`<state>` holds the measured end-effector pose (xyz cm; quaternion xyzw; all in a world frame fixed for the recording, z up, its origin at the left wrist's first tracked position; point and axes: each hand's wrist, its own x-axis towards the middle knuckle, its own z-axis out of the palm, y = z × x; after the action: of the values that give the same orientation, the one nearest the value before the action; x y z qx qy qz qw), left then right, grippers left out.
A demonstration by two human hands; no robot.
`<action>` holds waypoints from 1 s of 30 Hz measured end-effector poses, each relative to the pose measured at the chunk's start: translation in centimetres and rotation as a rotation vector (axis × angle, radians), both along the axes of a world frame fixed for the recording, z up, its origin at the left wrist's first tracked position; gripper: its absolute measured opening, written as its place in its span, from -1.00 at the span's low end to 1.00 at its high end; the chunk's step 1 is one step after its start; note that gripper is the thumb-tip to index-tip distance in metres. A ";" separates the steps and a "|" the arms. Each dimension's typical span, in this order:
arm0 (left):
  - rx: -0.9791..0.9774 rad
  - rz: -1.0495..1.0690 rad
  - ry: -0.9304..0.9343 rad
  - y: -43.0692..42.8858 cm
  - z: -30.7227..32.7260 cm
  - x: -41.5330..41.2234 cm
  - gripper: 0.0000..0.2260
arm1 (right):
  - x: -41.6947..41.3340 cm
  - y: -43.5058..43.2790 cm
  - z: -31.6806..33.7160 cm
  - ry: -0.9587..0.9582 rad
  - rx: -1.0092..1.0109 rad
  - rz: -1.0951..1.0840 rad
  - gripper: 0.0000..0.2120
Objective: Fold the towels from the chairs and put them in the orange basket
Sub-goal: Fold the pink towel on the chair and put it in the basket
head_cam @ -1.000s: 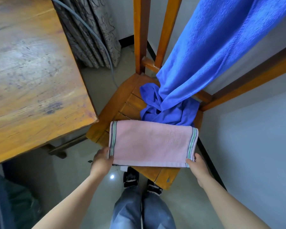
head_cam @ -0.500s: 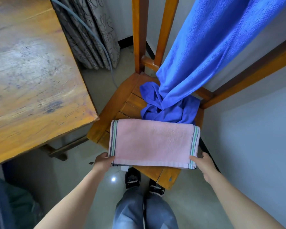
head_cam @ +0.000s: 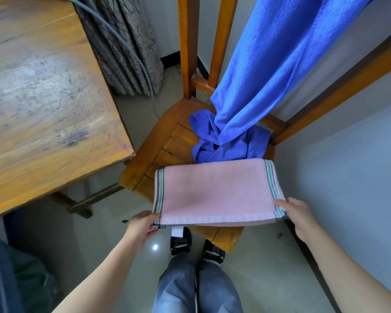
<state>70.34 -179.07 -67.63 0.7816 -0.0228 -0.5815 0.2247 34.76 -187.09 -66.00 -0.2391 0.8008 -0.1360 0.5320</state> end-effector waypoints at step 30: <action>-0.185 0.213 0.397 -2.3 2.0 0.2 -0.53 | 21.4 5.5 1.5 0.045 -0.352 0.864 -0.90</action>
<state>70.49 -181.36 -65.67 0.6261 0.0512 -0.6923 0.3553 56.15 -181.63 -64.46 -0.6404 0.6039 -0.0305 0.4736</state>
